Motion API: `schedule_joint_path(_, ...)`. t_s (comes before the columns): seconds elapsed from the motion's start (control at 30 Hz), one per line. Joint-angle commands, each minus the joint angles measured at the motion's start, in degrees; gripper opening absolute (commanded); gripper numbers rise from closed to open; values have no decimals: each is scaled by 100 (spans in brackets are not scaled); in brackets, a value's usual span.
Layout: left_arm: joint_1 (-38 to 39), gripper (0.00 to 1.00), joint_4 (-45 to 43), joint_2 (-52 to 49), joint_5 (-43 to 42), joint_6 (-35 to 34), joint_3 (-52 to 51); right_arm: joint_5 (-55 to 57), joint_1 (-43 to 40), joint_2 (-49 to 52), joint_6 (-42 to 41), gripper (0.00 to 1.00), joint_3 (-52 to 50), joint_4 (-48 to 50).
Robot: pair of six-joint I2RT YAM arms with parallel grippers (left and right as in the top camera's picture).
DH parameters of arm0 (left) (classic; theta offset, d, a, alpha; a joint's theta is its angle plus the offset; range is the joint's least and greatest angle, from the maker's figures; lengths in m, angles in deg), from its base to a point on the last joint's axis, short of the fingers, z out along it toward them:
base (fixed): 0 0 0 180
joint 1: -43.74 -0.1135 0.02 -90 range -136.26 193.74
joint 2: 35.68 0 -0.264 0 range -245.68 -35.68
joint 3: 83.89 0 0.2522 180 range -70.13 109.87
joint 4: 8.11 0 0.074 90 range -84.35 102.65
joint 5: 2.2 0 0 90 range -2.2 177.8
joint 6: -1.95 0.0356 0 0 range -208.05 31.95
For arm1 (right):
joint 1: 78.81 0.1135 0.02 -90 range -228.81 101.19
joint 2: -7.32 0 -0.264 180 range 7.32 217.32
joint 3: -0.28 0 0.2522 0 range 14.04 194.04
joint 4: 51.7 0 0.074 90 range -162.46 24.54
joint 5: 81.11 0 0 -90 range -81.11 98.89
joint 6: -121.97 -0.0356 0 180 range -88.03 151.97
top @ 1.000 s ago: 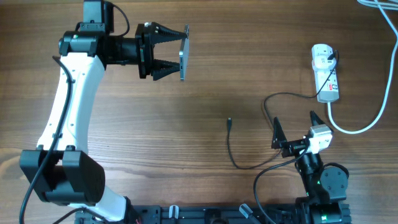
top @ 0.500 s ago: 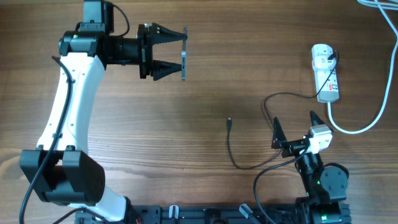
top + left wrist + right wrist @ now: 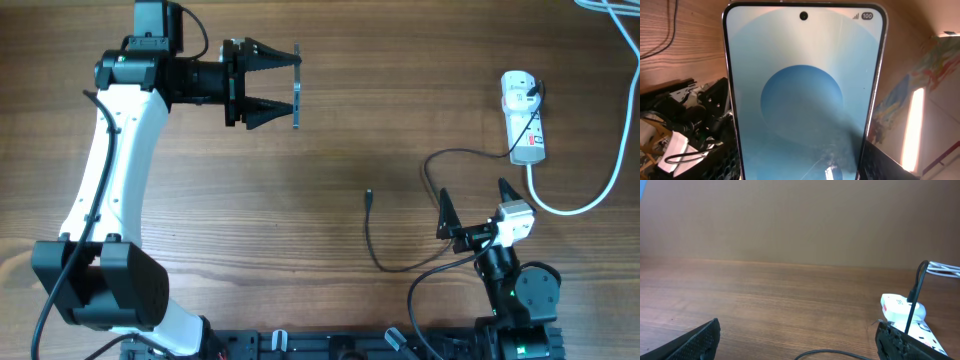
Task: Plug charger to phone and switch on socket
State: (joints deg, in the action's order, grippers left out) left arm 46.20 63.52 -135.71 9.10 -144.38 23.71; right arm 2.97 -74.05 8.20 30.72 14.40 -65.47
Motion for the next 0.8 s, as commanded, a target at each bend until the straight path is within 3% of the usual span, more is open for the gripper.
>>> schedule_joint_path(0.0,9,57,-17,177,-457,-267,33,59,26,-28,-37,100,-7,20)
schedule_joint_path(0.77,9,57,-15,177,-763,-269,33,59,26,-31,-39,100,-7,20)
